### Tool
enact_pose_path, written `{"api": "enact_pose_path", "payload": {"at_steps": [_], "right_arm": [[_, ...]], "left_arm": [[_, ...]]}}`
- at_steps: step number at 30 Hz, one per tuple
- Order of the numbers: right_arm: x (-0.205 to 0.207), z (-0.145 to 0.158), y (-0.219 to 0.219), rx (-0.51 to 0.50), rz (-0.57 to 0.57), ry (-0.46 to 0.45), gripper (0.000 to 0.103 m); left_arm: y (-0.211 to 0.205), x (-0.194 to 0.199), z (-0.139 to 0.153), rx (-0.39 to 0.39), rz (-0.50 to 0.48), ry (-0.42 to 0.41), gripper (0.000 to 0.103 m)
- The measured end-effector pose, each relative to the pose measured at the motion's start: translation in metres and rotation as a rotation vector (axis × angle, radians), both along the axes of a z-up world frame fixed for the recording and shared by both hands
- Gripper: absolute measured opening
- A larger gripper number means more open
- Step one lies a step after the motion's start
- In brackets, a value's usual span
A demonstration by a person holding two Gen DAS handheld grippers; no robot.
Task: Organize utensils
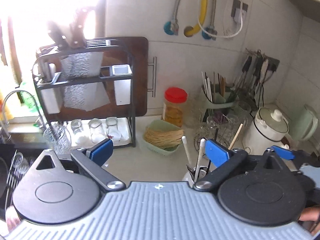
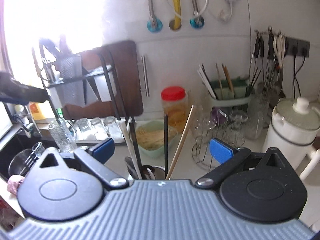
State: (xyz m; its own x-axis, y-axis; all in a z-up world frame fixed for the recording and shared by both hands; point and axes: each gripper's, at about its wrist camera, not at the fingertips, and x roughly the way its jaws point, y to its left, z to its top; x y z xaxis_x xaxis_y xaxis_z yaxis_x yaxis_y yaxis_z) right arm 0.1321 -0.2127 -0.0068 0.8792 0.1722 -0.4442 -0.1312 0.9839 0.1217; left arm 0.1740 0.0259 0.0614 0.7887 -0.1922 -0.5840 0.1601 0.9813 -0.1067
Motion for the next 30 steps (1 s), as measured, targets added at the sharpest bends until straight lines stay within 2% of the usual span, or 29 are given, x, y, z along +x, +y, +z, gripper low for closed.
{"api": "enact_pose_path", "payload": {"at_steps": [3,10,18,30], "right_arm": [[-0.021,0.012,-0.008,-0.009,-0.002,-0.049,0.103],[-0.067,0.024,-0.024,-0.001,0.005,-0.081,0.103],[-0.107,0.012,-0.031,0.026,-0.018,-0.073,0.103],[-0.143,-0.012,-0.036,0.045,-0.036,-0.029,0.103]], "left_arm": [[-0.006,-0.023,-0.002,-0.011,0.038,-0.001,0.101],[-0.029,-0.073,-0.015,0.005,0.051,0.011,0.101],[-0.039,-0.119,-0.035,0.019,0.063,0.037,0.101],[-0.043,-0.160,-0.068,0.035,0.094,0.079,0.101]]}}
